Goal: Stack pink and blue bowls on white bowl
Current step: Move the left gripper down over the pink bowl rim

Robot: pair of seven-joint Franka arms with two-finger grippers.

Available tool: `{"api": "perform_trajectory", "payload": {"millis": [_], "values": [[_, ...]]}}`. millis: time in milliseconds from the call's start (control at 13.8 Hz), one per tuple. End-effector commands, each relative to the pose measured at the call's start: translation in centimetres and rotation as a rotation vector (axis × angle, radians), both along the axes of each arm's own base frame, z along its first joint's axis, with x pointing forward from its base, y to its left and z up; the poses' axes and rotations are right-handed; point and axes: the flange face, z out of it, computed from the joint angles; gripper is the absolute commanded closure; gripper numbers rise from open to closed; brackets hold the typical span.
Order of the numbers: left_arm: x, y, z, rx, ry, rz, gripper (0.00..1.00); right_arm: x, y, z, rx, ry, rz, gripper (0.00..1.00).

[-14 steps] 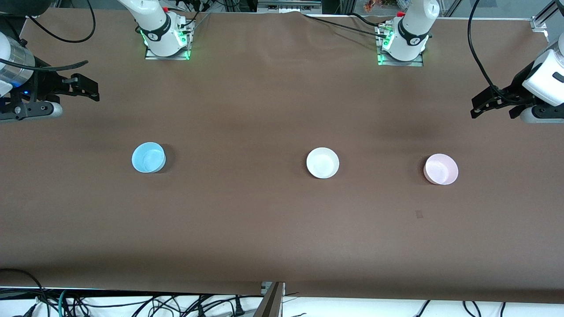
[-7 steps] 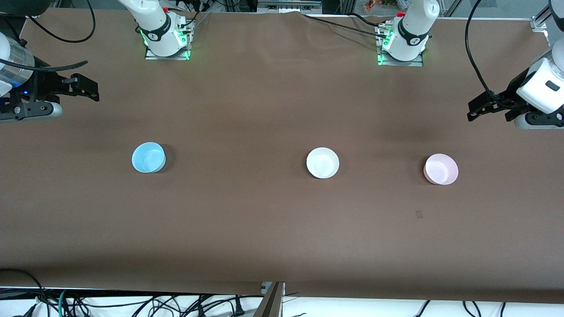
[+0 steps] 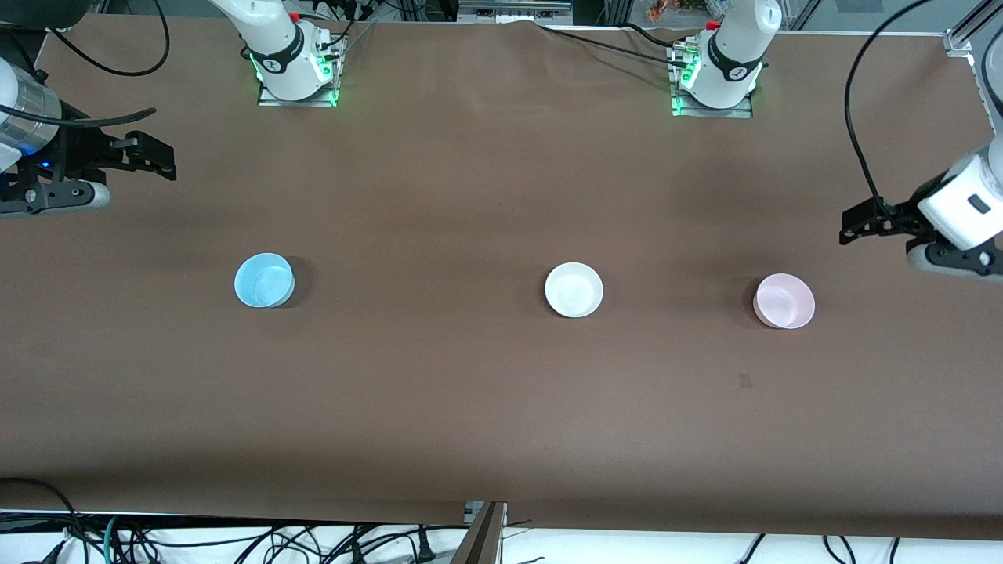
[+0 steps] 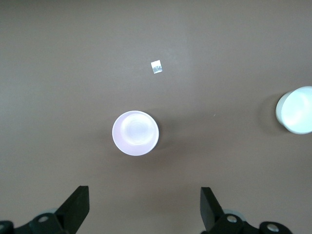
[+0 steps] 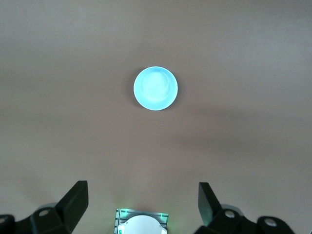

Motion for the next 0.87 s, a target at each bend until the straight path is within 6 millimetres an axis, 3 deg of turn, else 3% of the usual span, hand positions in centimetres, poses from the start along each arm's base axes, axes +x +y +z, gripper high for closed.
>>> {"api": "perform_trajectory", "payload": {"millis": [0, 218, 363, 436, 581, 799], "values": [[2.7, 2.0, -3.2, 0.017, 0.024, -0.142, 0.0, 0.1, 0.0, 0.5, 0.006, -0.009, -0.012, 0.0], [4.1, 2.9, -7.4, 0.069, 0.06, -0.349, 0.0, 0.2, 0.0, 0.5, 0.007, -0.01, -0.011, 0.0], [4.5, 4.6, -10.3, 0.114, 0.124, -0.39, 0.0, 0.2, 0.2, 0.3, 0.002, -0.008, -0.008, 0.0], [4.4, 5.0, -12.7, 0.121, 0.166, -0.398, 0.0, 0.3, 0.4, 0.1, 0.001, -0.003, -0.003, 0.0], [4.1, 7.4, -15.1, 0.1, 0.167, -0.382, 0.0, 0.4, 0.5, 0.0, 0.006, -0.007, -0.004, 0.0], [3.0, 9.2, -20.0, 0.087, 0.106, -0.457, 0.0, 0.8, 0.7, 0.0, 0.018, -0.028, -0.001, 0.0]]}}
